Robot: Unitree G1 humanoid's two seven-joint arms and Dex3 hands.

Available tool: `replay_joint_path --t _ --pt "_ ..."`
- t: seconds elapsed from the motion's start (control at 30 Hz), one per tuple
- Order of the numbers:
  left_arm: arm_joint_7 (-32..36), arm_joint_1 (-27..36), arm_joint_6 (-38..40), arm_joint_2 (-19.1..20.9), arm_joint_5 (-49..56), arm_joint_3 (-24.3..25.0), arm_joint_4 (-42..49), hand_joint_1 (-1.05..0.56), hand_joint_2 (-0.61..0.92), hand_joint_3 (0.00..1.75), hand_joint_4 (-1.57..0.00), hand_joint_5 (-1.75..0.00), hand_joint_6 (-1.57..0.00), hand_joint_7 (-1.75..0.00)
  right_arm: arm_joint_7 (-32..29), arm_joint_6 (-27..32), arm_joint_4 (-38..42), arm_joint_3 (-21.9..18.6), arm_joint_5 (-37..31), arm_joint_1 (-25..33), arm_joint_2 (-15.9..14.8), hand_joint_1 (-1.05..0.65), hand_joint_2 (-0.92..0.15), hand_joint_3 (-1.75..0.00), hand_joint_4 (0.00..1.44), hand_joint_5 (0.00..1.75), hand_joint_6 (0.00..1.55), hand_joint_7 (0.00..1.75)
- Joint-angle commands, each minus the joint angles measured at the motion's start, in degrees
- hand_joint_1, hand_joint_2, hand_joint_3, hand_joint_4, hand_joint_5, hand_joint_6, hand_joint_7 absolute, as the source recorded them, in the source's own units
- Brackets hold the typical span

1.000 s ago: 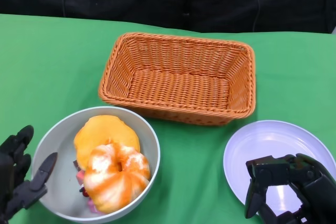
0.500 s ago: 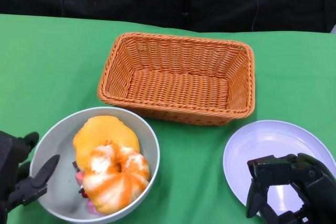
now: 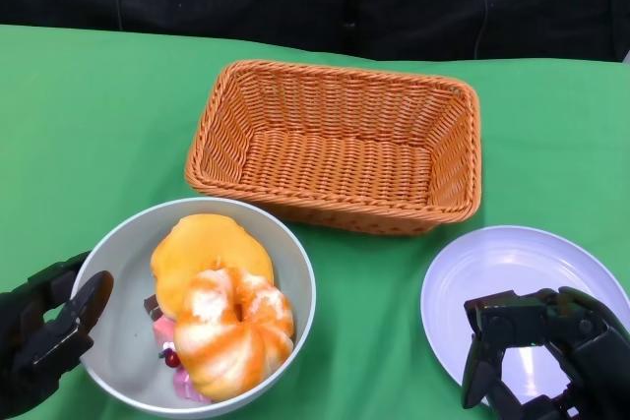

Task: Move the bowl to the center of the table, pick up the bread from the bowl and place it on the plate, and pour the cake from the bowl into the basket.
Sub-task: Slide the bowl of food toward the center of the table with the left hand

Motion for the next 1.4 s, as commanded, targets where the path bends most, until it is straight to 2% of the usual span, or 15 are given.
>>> replay_joint_path --t 0.03,0.27,0.57,0.97,1.13,1.27,1.33,1.4 --pt "-0.9 0.4 -0.2 1.3 -0.1 -1.3 -2.1 -0.7 0.92 0.55 0.0 0.0 -0.04 -0.01 0.1 -0.2 -0.2 -0.3 0.7 0.2 -0.7 -0.15 -0.11 -1.75 1.1 1.6 1.05 1.33" --pt "1.9 0.0 3.1 -0.6 -1.3 -2.4 -5.6 -0.72 0.92 0.49 -0.04 -0.02 -0.08 -0.02 -0.3 0.1 -0.5 -0.4 0.3 0.4 -0.4 -0.15 -0.1 -1.75 1.1 1.61 1.05 1.33" --pt "1.6 0.3 2.4 -1.9 -1.5 -5.4 -7.6 -0.71 0.92 0.47 0.0 0.0 -0.01 0.0 -0.6 0.2 -0.9 -0.3 -0.2 0.5 0.0 -0.15 -0.11 -1.75 1.1 1.61 1.05 1.32" --pt "4.1 -0.5 5.1 -3.4 -1.3 -8.1 -7.8 -0.7 0.92 0.49 0.0 0.0 0.0 0.0 -0.8 1.0 -1.8 -0.2 -0.1 0.7 -0.1 -0.15 -0.12 -1.75 1.08 1.6 1.03 1.31" --pt "10.3 -2.2 9.9 -10.8 -4.7 -5.1 -7.5 -0.66 0.92 0.5 0.0 0.0 0.0 0.0 -0.9 0.8 -1.7 -0.5 -0.4 0.7 -0.1 -0.14 -0.11 -1.75 1.08 1.61 1.04 1.31" --pt "13.9 -3.0 12.7 -14.1 -6.3 -3.3 -8.1 -0.66 0.92 0.51 0.0 0.0 0.0 0.0 -0.9 0.8 -1.8 -0.4 -0.5 0.8 -0.1 -0.14 -0.1 -1.75 1.09 1.6 1.04 1.31" --pt "16.2 -3.5 14.2 -16.6 -7.6 -2.1 -8.3 -0.64 0.92 0.58 0.0 0.0 0.0 0.0 -0.9 0.9 -2.0 -0.4 -0.6 0.9 -0.1 -0.14 -0.1 -1.75 1.09 1.6 1.04 1.31" --pt "17.1 -3.8 15.0 -17.5 -8.1 -1.6 -8.4 -0.63 0.92 0.6 0.0 0.0 0.0 0.0 -0.9 1.0 -2.1 -0.4 -0.7 1.0 -0.1 -0.14 -0.1 -1.75 1.09 1.6 1.04 1.31"
